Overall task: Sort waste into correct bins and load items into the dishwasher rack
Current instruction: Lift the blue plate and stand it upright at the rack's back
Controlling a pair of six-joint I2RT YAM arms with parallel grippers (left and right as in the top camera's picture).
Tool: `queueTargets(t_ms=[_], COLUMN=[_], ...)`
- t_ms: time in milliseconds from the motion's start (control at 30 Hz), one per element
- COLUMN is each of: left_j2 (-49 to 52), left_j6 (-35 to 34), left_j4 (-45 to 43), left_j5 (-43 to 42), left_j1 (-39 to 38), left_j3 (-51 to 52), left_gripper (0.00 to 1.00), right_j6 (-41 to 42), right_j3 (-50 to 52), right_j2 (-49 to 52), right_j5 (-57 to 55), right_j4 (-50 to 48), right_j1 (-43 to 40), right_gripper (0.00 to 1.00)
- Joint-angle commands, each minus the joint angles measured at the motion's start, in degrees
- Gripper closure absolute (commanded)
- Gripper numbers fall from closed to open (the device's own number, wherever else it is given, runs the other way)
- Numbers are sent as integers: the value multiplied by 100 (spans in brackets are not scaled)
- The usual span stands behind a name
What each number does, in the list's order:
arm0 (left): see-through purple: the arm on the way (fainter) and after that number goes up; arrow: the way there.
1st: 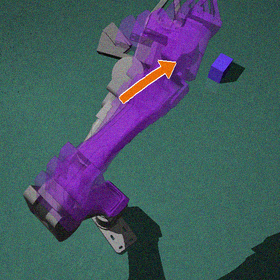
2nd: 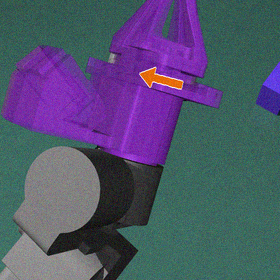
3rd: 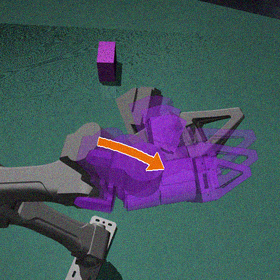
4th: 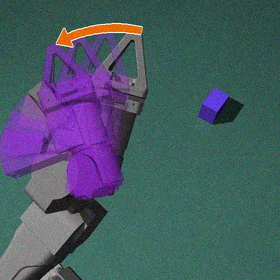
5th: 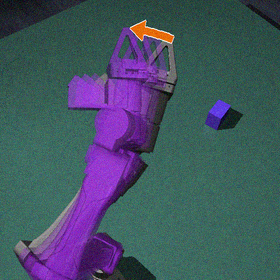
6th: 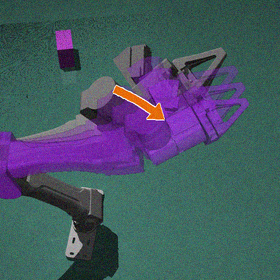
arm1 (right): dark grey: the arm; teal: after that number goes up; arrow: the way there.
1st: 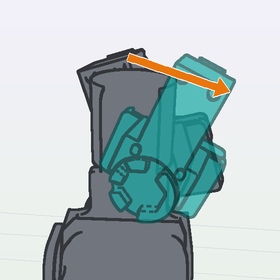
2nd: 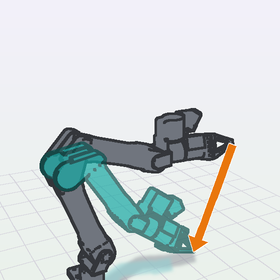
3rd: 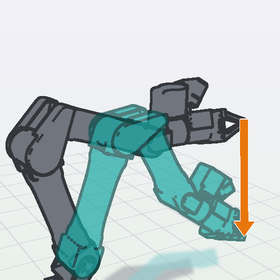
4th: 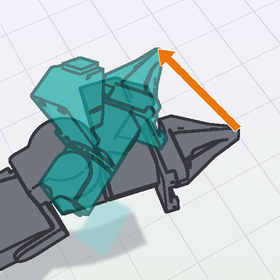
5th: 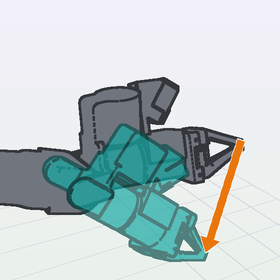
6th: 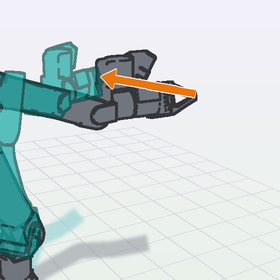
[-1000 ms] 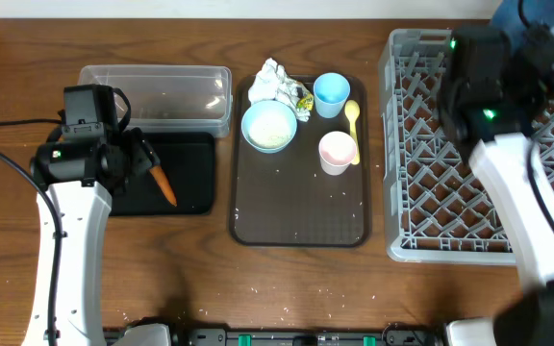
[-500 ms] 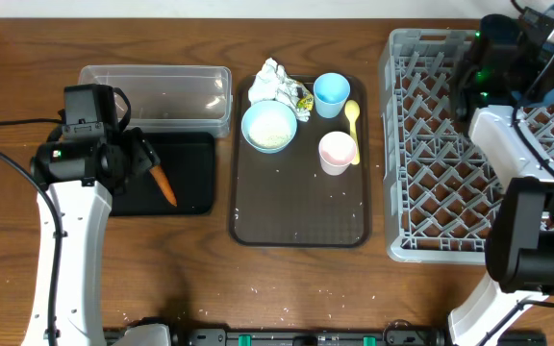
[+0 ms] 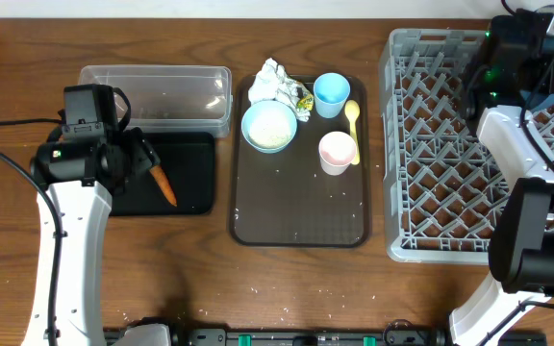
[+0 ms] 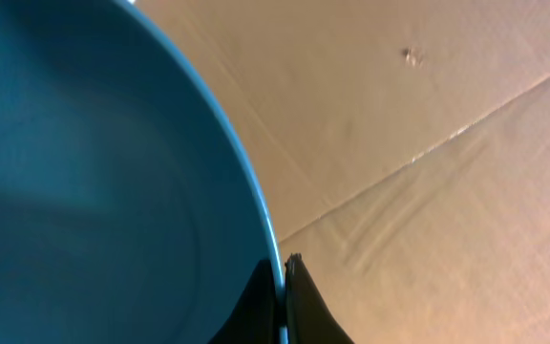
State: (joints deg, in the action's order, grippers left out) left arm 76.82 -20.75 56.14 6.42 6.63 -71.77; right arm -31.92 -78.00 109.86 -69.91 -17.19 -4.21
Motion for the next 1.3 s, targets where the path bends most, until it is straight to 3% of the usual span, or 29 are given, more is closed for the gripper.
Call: queueTargets(t_ms=[0,133,233,333,533,1000,1100,1133,1167,1267], left_j2=[28,28,28,28,28,28,28,28,28,28], left_j6=[9,9,9,9,7,9,9,11,11,9], left_j4=[-31,-96,-118,-118,-136,-271,-271,-271,-271,-271], left_j5=[70,70,70,70,70,70,70,70,70,70], left_j1=[4,4,4,4,4,4,4,4,4,4], left_j3=[-72,-72,-72,-72,-72,-72,-72,-72,-72,-72], left_gripper=[17,17,17,17,17,17,17,17,17,17], right_j6=[-1082,-2326,-2758,-2691,-1823,-1478,-1373,-1305,-1244,-1029], right_j3=[-57,-57,-57,-55,-55,-55,-55,-55,-55,-55], right_j2=[-35,-35,-35,-35,-35,-35,-35,-35,-35,-35], right_j5=[127,138,138,179,916,981,997,997,997,997], right_j4=[-610,-1775,-2129,-1589,514,1217,1615,1700,1766,1823], right_j1=[-229,-251,-247,-247,-264,-105,79,146,210,380], right_gripper=[99,99,99,99,99,99,76,60,51,37])
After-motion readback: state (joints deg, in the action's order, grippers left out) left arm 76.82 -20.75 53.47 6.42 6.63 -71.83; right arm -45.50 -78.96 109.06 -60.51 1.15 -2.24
